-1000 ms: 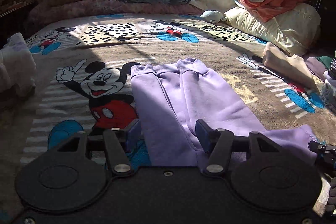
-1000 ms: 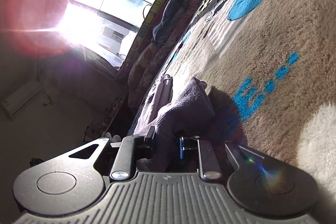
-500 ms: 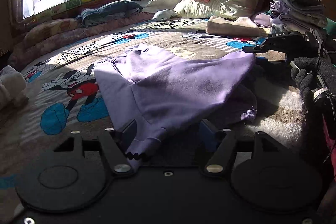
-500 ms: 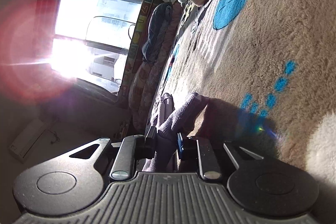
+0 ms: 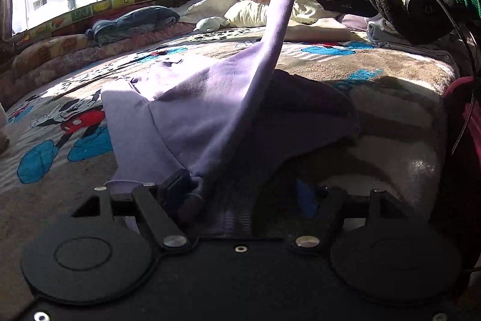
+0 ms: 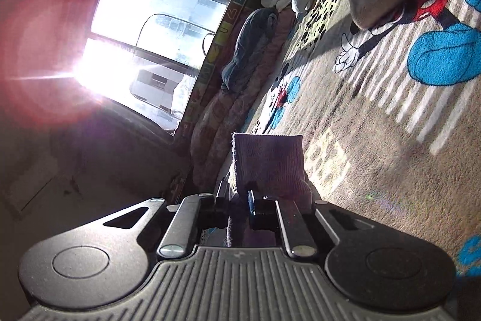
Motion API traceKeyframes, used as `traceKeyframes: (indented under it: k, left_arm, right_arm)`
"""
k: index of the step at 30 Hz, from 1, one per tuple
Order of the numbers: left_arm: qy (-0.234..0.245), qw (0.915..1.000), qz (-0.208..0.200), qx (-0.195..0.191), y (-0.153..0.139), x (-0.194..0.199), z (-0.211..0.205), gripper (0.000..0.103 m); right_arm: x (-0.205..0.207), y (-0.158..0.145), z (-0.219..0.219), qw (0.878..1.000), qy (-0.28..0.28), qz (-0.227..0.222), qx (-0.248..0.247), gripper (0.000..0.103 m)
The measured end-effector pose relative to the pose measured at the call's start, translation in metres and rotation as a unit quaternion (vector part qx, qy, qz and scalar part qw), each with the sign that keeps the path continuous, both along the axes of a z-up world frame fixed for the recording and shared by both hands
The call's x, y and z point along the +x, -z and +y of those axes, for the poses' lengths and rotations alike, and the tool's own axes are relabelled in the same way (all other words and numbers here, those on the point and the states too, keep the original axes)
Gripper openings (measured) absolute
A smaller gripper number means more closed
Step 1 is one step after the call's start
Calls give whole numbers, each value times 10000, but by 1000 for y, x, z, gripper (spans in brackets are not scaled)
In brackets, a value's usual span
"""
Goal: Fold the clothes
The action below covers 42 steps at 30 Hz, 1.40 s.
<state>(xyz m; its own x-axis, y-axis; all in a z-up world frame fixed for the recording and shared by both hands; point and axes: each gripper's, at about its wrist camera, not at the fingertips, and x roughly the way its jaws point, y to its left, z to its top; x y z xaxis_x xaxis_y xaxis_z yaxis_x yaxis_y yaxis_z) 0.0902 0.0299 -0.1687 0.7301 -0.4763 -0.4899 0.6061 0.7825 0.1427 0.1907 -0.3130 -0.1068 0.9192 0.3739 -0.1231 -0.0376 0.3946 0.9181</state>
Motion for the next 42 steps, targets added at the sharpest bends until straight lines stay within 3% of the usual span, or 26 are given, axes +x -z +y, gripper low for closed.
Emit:
traceKeyframes:
  k: [7,14,22,28,31,34,37,38,39,40,42]
  left_arm:
    - [-20,9978,269,-604,-11,3,12,80]
    - [-9,9900,641,-1258,-22,12,28,80]
    - [13,9898,741,-1216,-26,11,41,79]
    - [136,9903,825,-1110,-24,13,42,80]
    - [121,9880,937,-1224,-24,17,46,80]
    - [145,9835,1122,-1409,-26,22,51,80]
    - [157,9812,1218,-1485,-26,25,52,80]
    - [154,9809,1229,-1496,-27,25,52,80]
    - [152,9809,1233,-1500,-27,26,52,80]
    - [149,9808,1236,-1503,-27,26,51,80]
    - [150,9813,1226,-1475,-27,26,50,80]
  right_arm:
    - [30,-38,35,9987,-201,-65,-467,13]
    - [67,-63,71,9955,-385,-31,-870,12]
    - [111,-73,100,9917,-389,149,-1214,12]
    - [135,-75,123,9876,-578,148,-1455,5]
    - [144,-76,134,9834,-671,134,-1681,5]
    - [150,-79,139,9708,-967,92,-2192,5]
    - [156,-78,149,9376,-1329,258,-3204,10]
    - [160,-74,153,9258,-1466,436,-3457,17]
    - [163,-69,156,9130,-1599,612,-3703,33]
    - [166,-65,160,9047,-1667,746,-3849,41]
    - [168,-58,168,8946,-1806,833,-4002,48]
